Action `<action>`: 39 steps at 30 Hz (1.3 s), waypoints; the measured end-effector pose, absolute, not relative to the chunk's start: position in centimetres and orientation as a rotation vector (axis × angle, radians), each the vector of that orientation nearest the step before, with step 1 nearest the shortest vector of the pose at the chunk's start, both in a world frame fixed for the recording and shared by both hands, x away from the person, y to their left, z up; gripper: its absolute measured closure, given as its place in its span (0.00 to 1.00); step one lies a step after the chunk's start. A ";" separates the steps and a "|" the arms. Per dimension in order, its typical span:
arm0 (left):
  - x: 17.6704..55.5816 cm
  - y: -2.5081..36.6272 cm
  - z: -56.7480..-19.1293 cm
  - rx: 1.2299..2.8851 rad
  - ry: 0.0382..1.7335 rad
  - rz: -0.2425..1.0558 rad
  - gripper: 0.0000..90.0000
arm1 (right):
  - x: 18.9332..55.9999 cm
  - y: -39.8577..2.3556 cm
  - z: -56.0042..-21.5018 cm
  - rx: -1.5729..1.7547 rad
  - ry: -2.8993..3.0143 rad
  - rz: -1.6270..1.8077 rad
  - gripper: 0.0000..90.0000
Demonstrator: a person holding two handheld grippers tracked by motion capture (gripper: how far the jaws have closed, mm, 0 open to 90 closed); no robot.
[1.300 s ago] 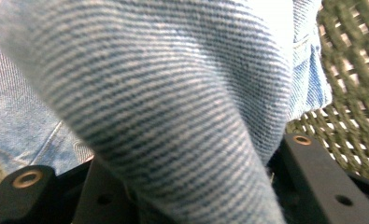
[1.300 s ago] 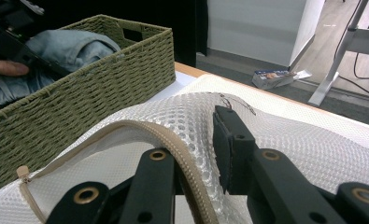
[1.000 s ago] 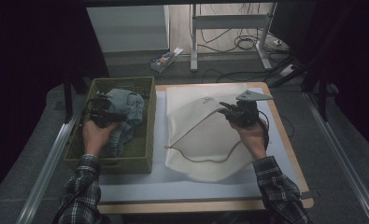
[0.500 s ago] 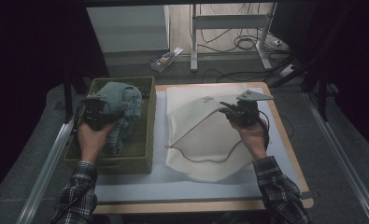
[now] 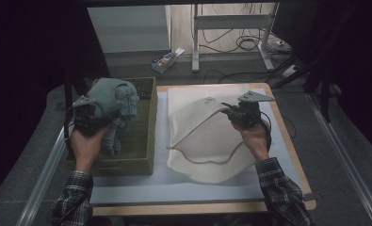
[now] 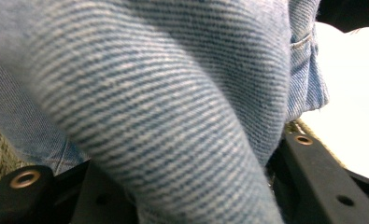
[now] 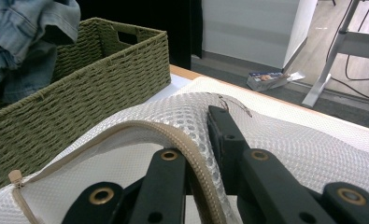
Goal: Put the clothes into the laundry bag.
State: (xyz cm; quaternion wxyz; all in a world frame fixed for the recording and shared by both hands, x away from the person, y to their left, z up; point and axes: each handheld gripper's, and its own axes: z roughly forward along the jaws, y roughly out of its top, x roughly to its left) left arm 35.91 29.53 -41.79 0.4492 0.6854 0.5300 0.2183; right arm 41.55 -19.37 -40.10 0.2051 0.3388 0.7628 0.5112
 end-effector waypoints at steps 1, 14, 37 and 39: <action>35.7 29.5 -41.8 1.692 1.303 0.547 0.61 | 41.5 -19.4 -40.1 0.943 2.126 1.426 0.91; 33.8 29.0 -41.6 1.626 1.205 0.651 0.61 | 41.5 -19.3 -40.1 0.939 2.121 1.425 0.91; 30.9 27.9 -40.8 1.493 1.039 0.768 0.61 | 41.4 -19.3 -40.1 0.935 2.116 1.426 0.91; 30.7 27.8 -40.6 1.492 1.026 0.776 0.61 | 41.4 -19.2 -40.1 0.935 2.117 1.426 0.91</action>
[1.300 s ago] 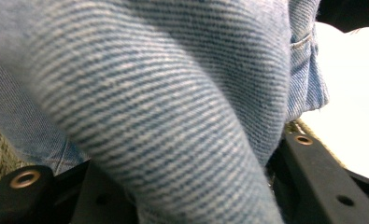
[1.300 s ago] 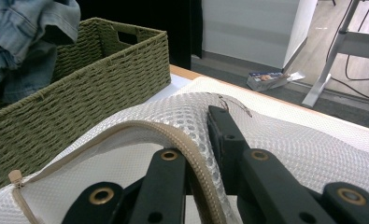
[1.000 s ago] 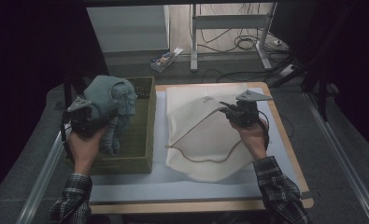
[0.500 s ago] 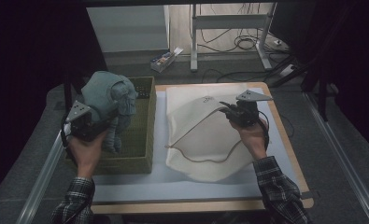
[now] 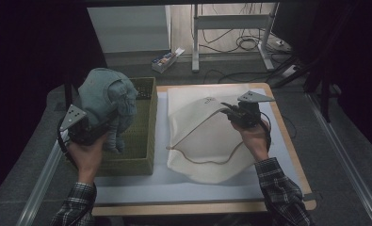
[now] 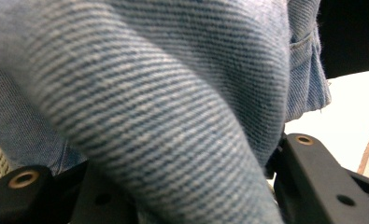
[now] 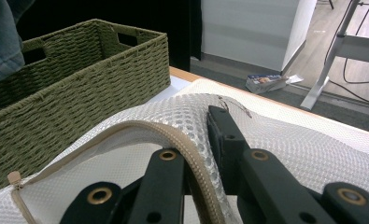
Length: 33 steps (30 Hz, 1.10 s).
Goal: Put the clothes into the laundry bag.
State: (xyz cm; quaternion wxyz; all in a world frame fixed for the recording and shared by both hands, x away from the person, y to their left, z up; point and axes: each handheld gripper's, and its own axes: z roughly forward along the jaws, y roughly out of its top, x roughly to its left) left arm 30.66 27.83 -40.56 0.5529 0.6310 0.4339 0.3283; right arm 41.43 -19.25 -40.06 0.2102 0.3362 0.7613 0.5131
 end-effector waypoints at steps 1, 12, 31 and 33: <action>30.5 27.8 -40.4 1.490 1.021 0.779 0.61 | 41.4 -19.3 -40.0 0.934 2.119 1.424 0.91; 29.4 26.7 -39.1 1.501 0.958 0.801 0.60 | 41.4 -19.2 -40.0 0.932 2.118 1.423 0.91; 26.8 24.3 -37.1 1.523 0.863 0.731 0.60 | 41.4 -19.2 -40.0 0.931 2.119 1.422 0.90; 26.4 24.0 -37.0 1.528 0.850 0.725 0.60 | 41.4 -19.2 -40.0 0.930 2.119 1.422 0.90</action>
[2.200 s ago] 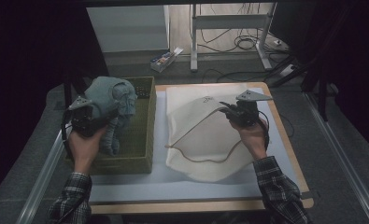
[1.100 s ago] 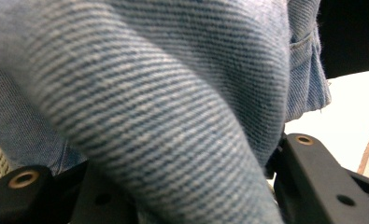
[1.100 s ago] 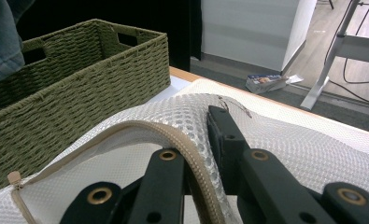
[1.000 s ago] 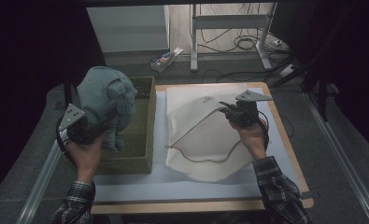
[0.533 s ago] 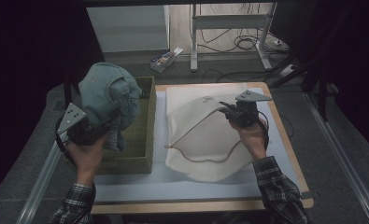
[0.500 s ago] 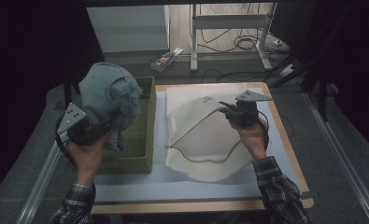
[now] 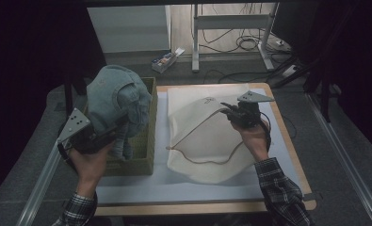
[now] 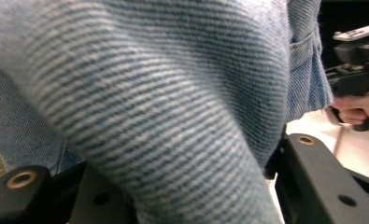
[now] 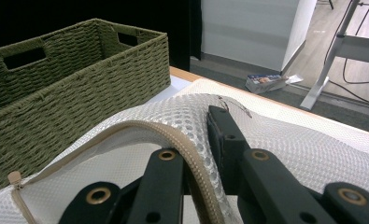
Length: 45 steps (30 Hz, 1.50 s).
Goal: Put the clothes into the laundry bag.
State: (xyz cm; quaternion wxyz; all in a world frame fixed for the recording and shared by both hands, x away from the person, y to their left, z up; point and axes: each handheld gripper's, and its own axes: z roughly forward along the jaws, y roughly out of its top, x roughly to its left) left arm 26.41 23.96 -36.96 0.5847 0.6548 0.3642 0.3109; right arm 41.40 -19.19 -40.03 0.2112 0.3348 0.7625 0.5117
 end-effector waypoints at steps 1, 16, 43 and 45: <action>26.2 23.8 -36.9 1.528 0.843 0.724 0.60 | 41.4 -19.2 -40.0 0.933 2.119 1.422 0.90; 24.1 20.4 -36.4 1.540 0.742 0.642 0.59 | 41.4 -19.2 -40.0 0.934 2.112 1.419 0.91; 22.8 15.2 -38.3 1.548 0.632 0.541 0.59 | 41.3 -19.0 -40.0 0.923 2.117 1.413 0.91; 22.7 14.7 -38.6 1.548 0.626 0.530 0.59 | 41.3 -19.0 -40.0 0.923 2.116 1.413 0.91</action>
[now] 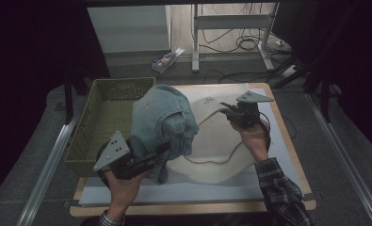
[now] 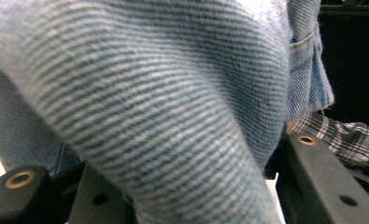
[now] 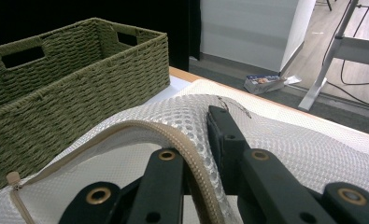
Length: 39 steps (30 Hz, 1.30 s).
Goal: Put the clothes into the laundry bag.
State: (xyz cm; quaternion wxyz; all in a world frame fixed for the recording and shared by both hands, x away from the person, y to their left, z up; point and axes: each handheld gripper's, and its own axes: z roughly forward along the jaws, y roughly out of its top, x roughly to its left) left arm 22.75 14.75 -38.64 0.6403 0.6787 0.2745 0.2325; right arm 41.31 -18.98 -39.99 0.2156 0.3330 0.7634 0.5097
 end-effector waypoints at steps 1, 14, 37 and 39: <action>22.7 14.5 -38.8 1.547 0.625 0.528 0.59 | 41.3 -19.0 -40.0 0.923 2.116 1.413 0.91; 22.3 12.1 -40.6 1.572 0.577 0.473 0.59 | 41.3 -18.9 -40.0 0.921 2.121 1.410 0.91; 23.2 7.8 -44.6 1.632 0.524 0.333 0.59 | 41.4 -18.8 -40.0 0.915 2.115 1.407 0.91; 23.3 7.4 -45.0 1.640 0.518 0.327 0.59 | 41.4 -18.8 -40.0 0.917 2.115 1.406 0.91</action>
